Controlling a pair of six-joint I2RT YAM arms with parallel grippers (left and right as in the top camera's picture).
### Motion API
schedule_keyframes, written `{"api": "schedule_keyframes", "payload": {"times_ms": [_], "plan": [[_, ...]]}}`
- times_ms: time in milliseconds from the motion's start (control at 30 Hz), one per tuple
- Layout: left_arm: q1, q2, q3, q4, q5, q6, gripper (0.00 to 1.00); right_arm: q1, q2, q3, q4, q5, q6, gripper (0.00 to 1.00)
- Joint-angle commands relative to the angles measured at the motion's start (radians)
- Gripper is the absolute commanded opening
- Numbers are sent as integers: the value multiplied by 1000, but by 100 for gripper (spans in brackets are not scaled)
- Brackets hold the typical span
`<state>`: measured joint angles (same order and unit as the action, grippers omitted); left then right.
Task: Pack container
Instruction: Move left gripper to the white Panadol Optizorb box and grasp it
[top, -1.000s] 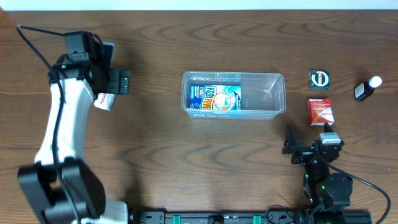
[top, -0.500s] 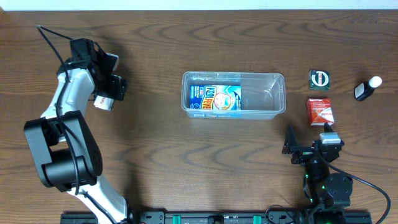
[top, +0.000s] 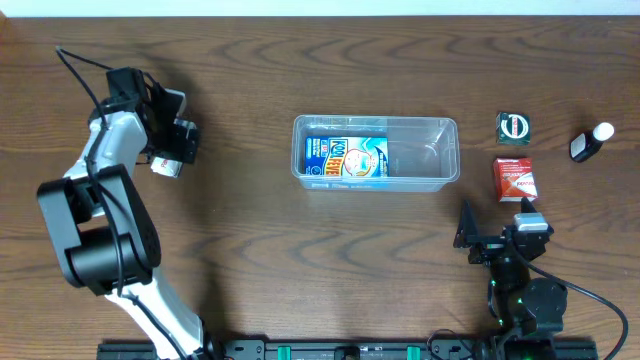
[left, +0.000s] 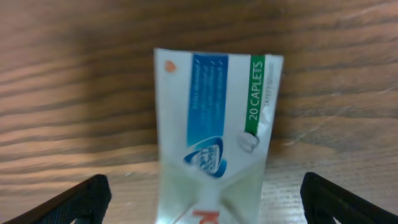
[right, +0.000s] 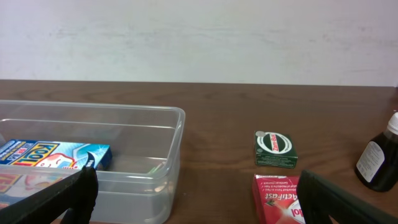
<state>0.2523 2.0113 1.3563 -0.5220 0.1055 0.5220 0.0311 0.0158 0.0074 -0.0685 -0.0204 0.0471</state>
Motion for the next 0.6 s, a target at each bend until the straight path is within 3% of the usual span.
{"api": "schedule_keyframes", "payload": {"times_ms": [0,133,200,400,567], "plan": [[2,31,-4,6,17,9,98,-8,-3,-2,-3,-6,-11,99],[2,41,-5,20,16,9,100,-8,-3,-2,-3,-6,-11,99],[2,41,-4,28,16,9,91,-8,-3,-2,-3,-6,-11,99],[2,41,-4,38,16,9,83,-8,-3,-2,-3,-6,-11,99],[2,41,-4,37,16,9,67,-8,-3,-2,-3,-6,-11,99]]}}
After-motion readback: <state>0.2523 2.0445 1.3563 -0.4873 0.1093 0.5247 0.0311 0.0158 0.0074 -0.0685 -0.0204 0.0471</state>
